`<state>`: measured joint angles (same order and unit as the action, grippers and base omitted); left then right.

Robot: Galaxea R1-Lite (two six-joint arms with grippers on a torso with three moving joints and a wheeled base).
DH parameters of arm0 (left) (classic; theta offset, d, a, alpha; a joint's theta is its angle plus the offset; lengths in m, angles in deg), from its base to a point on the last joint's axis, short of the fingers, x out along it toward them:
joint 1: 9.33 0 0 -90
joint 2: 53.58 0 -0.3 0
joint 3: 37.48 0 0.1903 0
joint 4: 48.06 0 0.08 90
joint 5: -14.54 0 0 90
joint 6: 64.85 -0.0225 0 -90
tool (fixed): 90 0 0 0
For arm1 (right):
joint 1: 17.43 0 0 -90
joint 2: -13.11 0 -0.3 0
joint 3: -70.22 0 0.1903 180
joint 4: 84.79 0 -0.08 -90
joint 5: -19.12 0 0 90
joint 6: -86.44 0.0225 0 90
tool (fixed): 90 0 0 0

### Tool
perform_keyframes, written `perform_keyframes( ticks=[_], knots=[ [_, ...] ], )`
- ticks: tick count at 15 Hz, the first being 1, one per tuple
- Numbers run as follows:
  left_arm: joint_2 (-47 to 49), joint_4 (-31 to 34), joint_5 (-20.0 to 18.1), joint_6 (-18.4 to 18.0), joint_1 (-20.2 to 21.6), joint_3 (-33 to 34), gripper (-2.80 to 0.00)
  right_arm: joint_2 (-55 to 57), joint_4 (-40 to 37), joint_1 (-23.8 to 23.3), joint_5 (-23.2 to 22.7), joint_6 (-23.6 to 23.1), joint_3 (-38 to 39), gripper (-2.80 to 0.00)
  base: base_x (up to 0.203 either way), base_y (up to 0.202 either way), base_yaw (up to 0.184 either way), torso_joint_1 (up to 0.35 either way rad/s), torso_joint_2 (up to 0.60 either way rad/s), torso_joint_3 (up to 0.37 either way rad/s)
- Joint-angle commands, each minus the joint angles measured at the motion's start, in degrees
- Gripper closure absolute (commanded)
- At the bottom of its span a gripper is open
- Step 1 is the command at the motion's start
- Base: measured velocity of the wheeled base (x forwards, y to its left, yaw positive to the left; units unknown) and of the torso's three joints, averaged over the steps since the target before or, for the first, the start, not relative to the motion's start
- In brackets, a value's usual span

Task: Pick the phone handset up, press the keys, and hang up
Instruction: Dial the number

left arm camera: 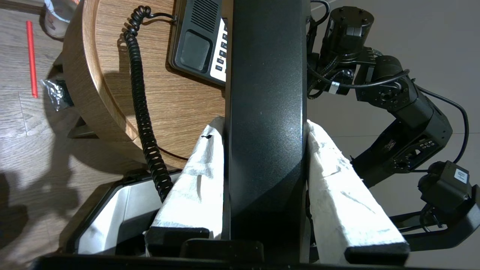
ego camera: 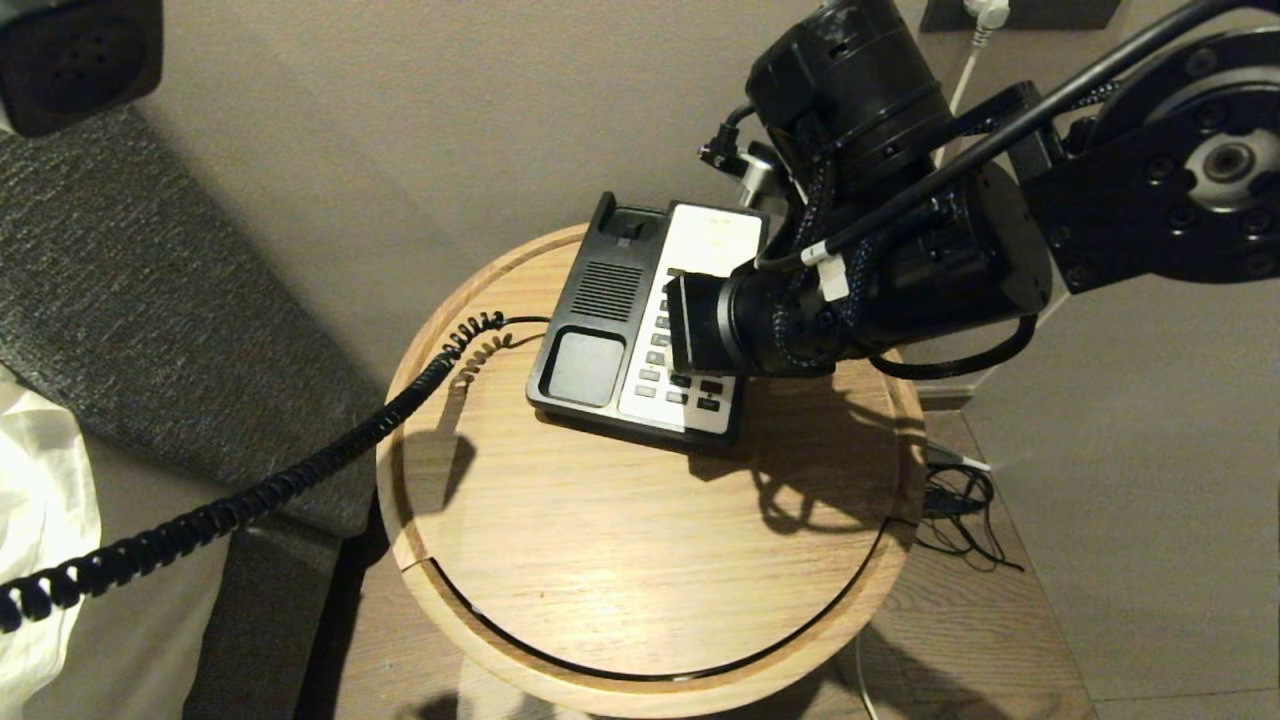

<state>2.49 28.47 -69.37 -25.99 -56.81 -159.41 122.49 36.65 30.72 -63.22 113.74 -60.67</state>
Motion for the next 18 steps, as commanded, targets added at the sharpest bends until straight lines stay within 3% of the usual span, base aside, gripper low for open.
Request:
perform_keyframes(
  ticks=[1,18],
  knots=[
    [0.0,0.3,0.1,0.2,0.0,0.0,0.00,-0.2,-0.4,0.1,0.1,0.2,-0.3,0.00,0.000,0.000,0.000,0.000,0.00,0.000],
    [-0.1,0.3,0.0,0.3,0.0,0.0,0.00,-0.3,-0.8,0.1,1.7,-0.1,1.2,0.00,0.000,0.000,0.000,0.000,0.00,0.000]
  ],
)
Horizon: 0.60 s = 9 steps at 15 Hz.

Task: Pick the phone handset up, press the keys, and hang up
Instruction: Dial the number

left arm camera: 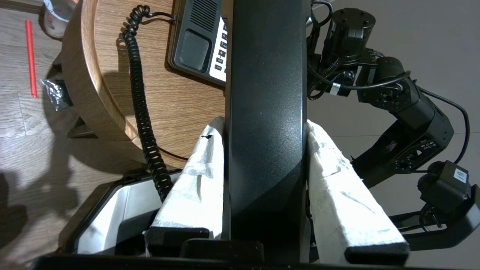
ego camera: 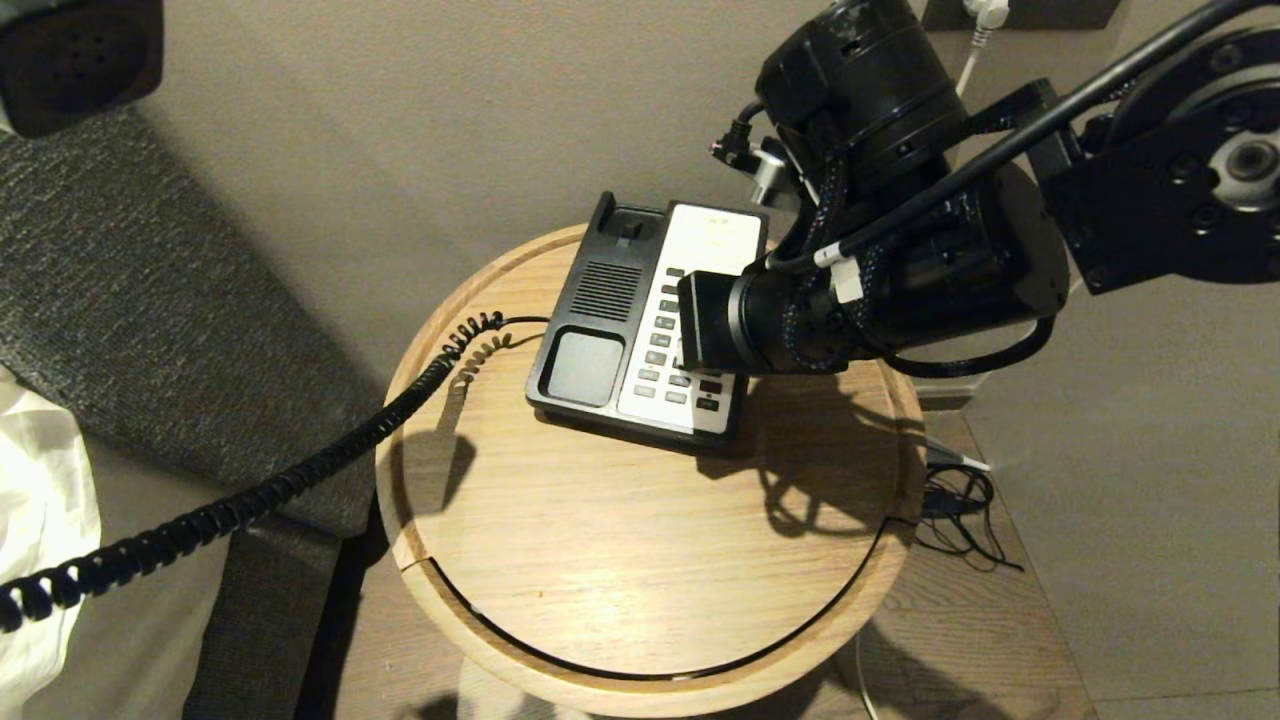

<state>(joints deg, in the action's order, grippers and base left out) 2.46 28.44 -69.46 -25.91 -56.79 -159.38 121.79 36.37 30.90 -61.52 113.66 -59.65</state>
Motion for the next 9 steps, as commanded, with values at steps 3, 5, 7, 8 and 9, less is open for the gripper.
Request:
perform_keyframes(
  ticks=[3,5,7,8,9],
  knots=[
    [-0.3,0.3,0.1,0.3,0.0,0.1,0.00,0.4,-0.3,-0.1,0.1,-0.8,1.3,0.00,0.000,0.000,0.000,0.000,0.00,0.000],
    [-0.3,0.3,0.1,0.2,0.0,0.1,0.00,0.4,-0.4,-0.1,0.1,-0.9,1.3,0.00,0.000,0.000,0.000,0.000,0.00,0.000],
    [-0.4,0.3,0.1,0.2,0.0,0.1,0.00,0.4,-0.3,-0.1,0.1,-0.9,1.2,0.00,0.000,0.000,0.000,0.000,0.00,0.000],
    [-0.4,0.3,0.1,0.3,0.0,0.1,0.00,0.3,-0.3,-0.1,0.1,-0.9,1.1,0.00,0.000,0.000,0.000,0.000,0.00,0.000],
    [-0.4,0.3,0.1,0.3,0.0,0.1,0.00,0.1,-0.1,0.0,0.1,-0.7,0.6,0.00,0.000,0.000,0.000,0.000,0.00,0.000]
  ],
)
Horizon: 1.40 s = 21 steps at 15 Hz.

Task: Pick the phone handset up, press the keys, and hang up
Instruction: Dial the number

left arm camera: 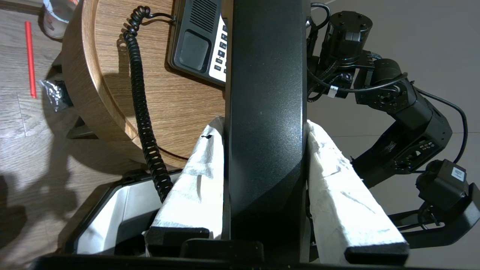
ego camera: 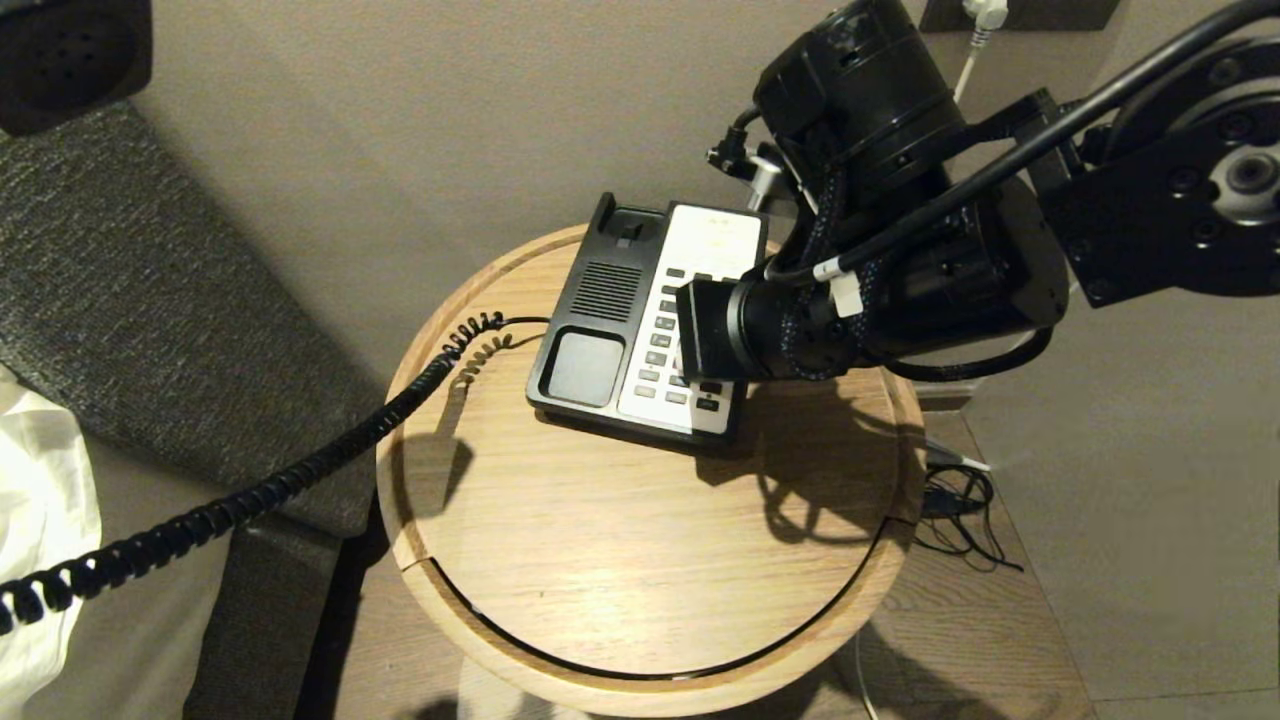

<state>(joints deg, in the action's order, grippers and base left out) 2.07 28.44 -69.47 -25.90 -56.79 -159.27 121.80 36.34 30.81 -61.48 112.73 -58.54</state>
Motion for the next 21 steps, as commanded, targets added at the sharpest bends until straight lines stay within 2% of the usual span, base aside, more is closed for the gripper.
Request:
perform_keyframes(
  ticks=[1,7,12,21],
  knots=[
    [0.0,0.3,0.1,0.3,0.0,0.0,0.00,-0.1,0.2,0.2,0.0,0.3,-0.9,0.00,0.000,0.000,0.000,0.000,0.00,0.000],
    [-0.2,0.3,0.0,0.3,0.0,0.5,0.00,-2.8,-0.5,2.0,-0.2,1.0,-1.2,0.00,0.000,0.000,0.000,0.000,0.00,0.000],
    [-0.3,0.3,0.0,0.3,0.0,0.7,0.00,-4.3,-3.5,2.0,0.1,1.0,0.8,0.00,0.000,0.000,0.000,0.000,0.00,0.000],
    [-0.4,0.2,0.1,0.3,0.0,1.0,0.00,-3.3,-4.3,1.9,0.1,1.0,2.1,0.00,0.000,0.000,0.000,0.000,0.00,0.000]
  ],
)
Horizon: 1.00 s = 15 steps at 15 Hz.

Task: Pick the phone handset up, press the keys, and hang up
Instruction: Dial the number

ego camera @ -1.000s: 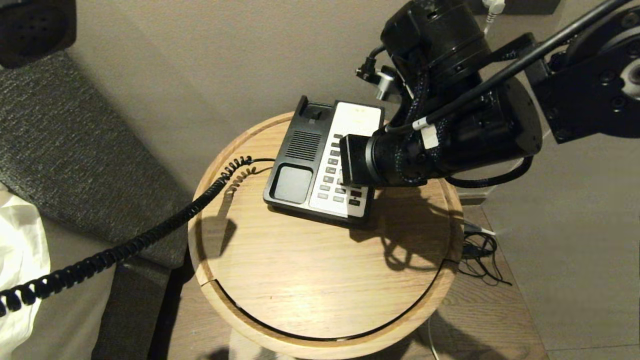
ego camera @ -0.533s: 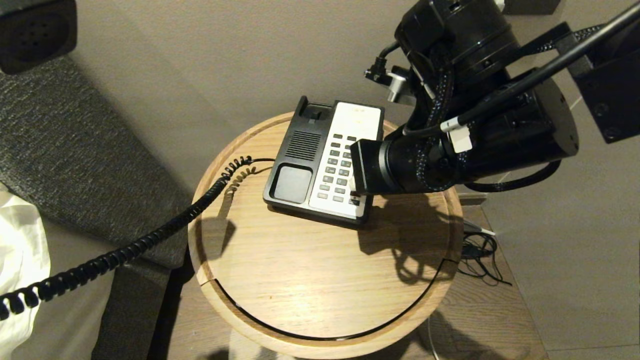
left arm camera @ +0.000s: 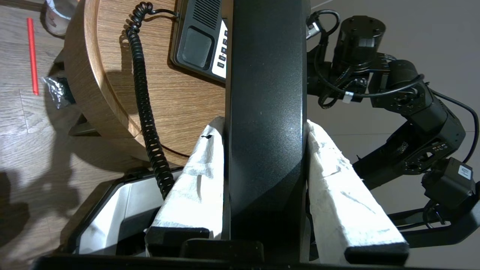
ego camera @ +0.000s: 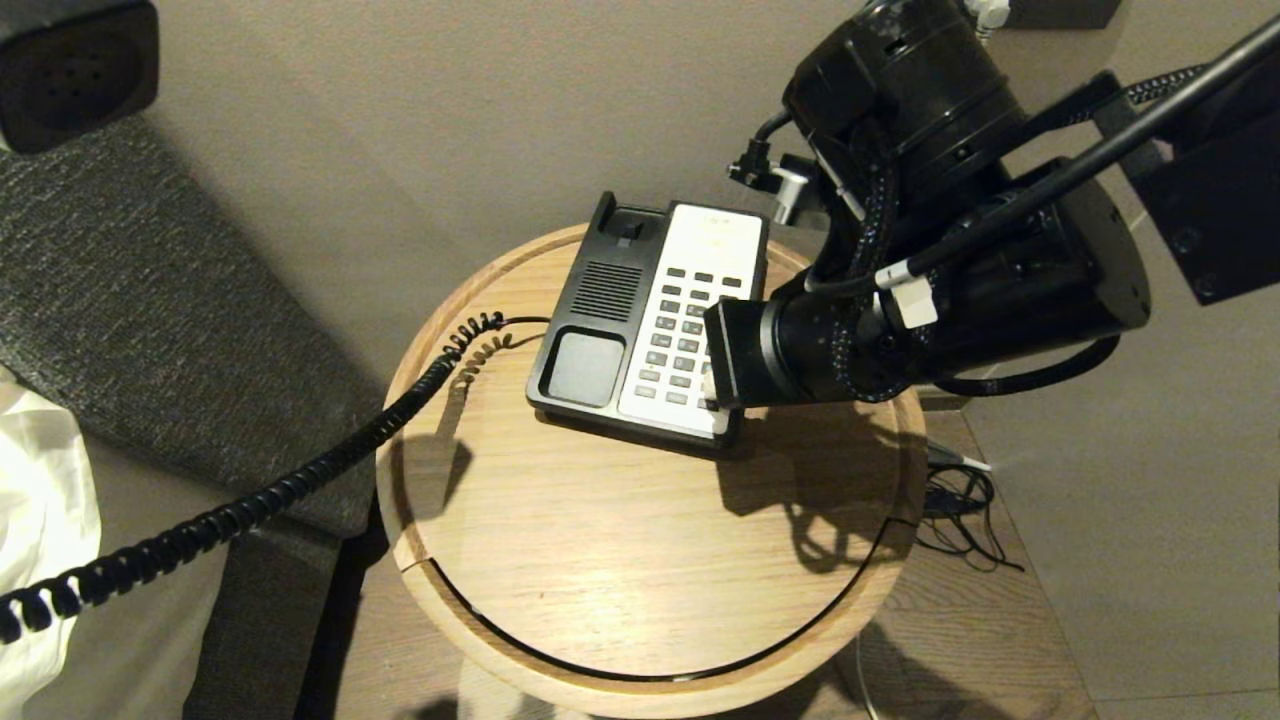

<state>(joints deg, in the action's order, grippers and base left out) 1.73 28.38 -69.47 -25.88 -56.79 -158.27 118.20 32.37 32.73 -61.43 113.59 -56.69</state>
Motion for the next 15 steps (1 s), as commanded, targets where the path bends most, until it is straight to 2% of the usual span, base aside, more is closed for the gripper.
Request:
perform_keyframes(
  ticks=[1,15],
  knots=[
    [0.0,0.4,0.0,0.2,0.0,0.1,0.00,0.5,-0.4,0.0,0.0,0.2,0.2,0.00,0.000,0.000,0.000,0.000,0.00,0.000],
    [-0.4,0.3,0.0,0.2,0.0,0.8,0.00,0.6,-0.5,0.0,0.0,0.1,-0.6,0.00,0.000,0.000,0.000,0.000,0.00,0.000]
  ],
)
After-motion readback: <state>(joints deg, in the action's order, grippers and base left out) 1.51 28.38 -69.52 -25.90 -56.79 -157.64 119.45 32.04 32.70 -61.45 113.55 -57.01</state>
